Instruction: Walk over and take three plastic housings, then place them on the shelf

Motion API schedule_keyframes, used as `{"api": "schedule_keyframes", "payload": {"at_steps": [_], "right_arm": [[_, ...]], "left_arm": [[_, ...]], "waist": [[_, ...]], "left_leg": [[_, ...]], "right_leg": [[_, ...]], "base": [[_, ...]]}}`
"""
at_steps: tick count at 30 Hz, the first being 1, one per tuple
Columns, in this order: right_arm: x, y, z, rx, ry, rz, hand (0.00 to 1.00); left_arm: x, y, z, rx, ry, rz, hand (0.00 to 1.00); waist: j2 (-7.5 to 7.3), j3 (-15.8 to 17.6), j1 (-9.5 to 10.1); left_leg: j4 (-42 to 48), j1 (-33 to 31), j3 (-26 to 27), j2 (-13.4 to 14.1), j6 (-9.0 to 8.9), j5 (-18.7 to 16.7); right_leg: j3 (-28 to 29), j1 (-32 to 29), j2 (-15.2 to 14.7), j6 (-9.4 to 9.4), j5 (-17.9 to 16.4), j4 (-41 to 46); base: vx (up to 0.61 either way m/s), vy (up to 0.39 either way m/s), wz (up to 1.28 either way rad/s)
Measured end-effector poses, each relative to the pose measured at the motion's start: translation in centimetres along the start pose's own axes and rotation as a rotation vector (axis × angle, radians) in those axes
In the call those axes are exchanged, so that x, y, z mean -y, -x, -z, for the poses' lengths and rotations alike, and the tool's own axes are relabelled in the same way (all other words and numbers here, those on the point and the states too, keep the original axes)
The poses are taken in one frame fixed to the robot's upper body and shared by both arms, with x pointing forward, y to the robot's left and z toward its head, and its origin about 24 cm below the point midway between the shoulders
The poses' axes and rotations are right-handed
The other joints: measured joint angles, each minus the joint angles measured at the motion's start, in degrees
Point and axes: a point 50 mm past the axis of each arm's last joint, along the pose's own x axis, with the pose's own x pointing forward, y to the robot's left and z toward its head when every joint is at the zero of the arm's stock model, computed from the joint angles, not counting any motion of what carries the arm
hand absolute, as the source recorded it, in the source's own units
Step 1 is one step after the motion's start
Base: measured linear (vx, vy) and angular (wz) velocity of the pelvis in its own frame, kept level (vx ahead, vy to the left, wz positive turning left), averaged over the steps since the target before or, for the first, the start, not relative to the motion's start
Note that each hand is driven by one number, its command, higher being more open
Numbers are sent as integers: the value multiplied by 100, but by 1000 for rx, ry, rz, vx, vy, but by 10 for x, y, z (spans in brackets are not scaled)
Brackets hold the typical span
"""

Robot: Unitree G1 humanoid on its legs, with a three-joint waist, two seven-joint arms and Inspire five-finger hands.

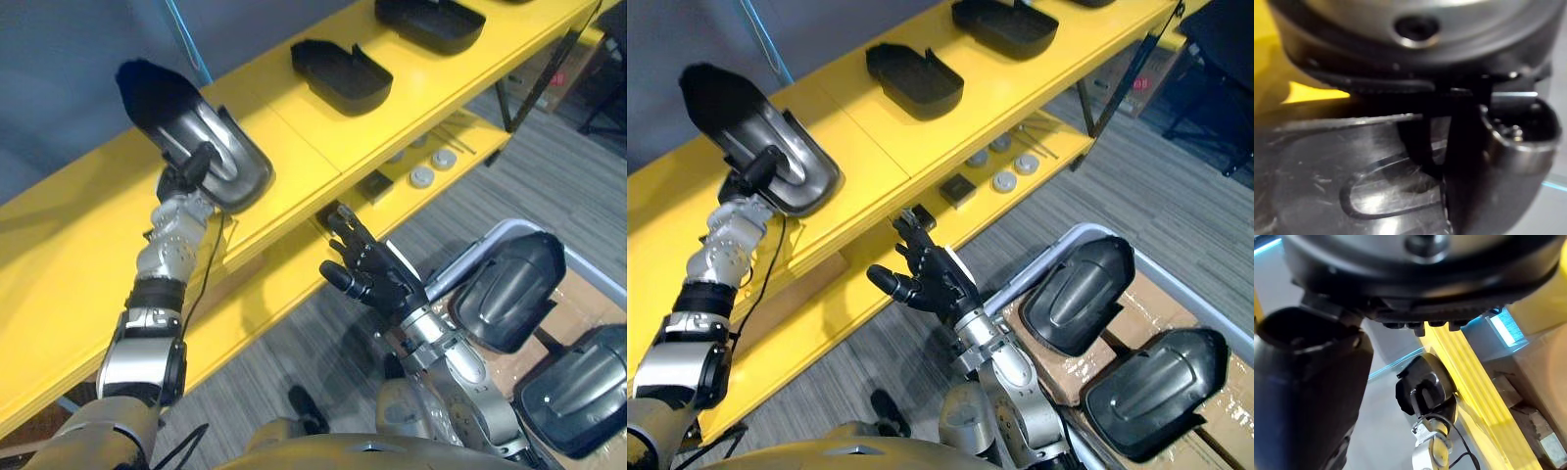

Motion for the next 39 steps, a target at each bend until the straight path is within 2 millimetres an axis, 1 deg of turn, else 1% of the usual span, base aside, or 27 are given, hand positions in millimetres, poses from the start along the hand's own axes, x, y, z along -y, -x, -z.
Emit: {"api": "schedule_keyframes", "payload": {"at_steps": [1,2,5,7,11,16,21,25,30,31,32,35,37,39], "right_arm": [[-2,-2,-3,14,2,-5,100],[-4,-4,-8,36,5,-10,100],[-9,-6,-14,65,2,-15,100],[-11,-7,-14,65,-3,-21,100],[-17,-7,-11,58,-17,-24,100],[-20,-5,-8,40,-29,-22,100],[-21,-4,-6,33,-40,-23,100],[-21,-4,-6,34,-39,-23,100],[-21,-5,-6,35,-39,-25,100],[-21,-5,-6,34,-39,-26,100],[-21,-4,-6,33,-38,-26,100],[-22,-5,-5,32,-40,-30,100],[-23,-5,-4,27,-43,-32,100],[-24,-5,-3,24,-45,-33,100]], "left_arm": [[0,-1,-3,6,5,-8,0],[0,-2,-6,15,8,-11,100],[2,-3,-14,30,6,-7,100],[2,-3,-13,32,-7,-8,100],[5,-4,-14,54,-91,7,100],[8,-6,-14,46,-194,8,100],[6,-8,-16,36,-233,-12,100],[2,-10,-16,26,-237,-32,100],[-8,-12,-16,24,-246,-122,100],[-10,-13,-15,27,-260,-139,100],[-13,-14,-15,39,-317,-184,100],[-20,-16,-16,46,-377,-247,100],[-25,-16,-17,48,-424,-278,100],[-30,-17,-18,42,-472,-304,100]], "waist": [[7,31,-26],[7,77,-52],[-14,134,-52],[-8,154,-52],[36,307,-61],[48,321,-68],[52,319,-78],[51,318,-77],[44,312,-79],[43,311,-79],[36,306,-79],[12,278,-83],[-38,216,-84],[-146,83,-88]], "left_leg": [[1,-9,6,2,0,0],[2,-19,23,15,0,-1],[46,-73,35,79,-10,-8],[68,-71,34,84,-16,-15],[89,-65,33,92,-16,-14],[97,-49,35,99,-14,-5],[96,-34,36,101,-11,1],[109,-34,29,116,-16,-1],[177,-33,-15,159,-35,-15],[178,-29,-21,161,-36,-14],[177,-13,-27,162,-38,-12],[171,-5,-31,161,-42,-9],[151,5,-33,165,-45,-2],[85,40,-32,164,-56,15]], "right_leg": [[2,-25,0,-1,-1,31],[3,-53,2,-4,-4,50],[2,-98,26,-4,-3,65],[-2,-85,33,-5,-4,66],[0,-90,25,-9,-10,119],[0,-85,26,-14,-16,154],[1,-70,30,-14,-14,155],[3,-62,32,-15,-14,154],[-17,-5,54,-17,-13,141],[-21,3,55,-17,-13,138],[-25,26,57,-17,-13,130],[-27,46,58,-17,-4,94],[-39,104,71,-14,46,-26],[-48,177,89,-20,110,-160]], "base": [[-4,2,-4],[4,-6,-4],[0,0,0],[0,0,0],[0,0,0],[0,0,0],[0,0,0],[0,0,0],[0,-3,1],[0,0,0],[0,0,0],[0,0,0],[0,0,0],[0,0,0]]}}
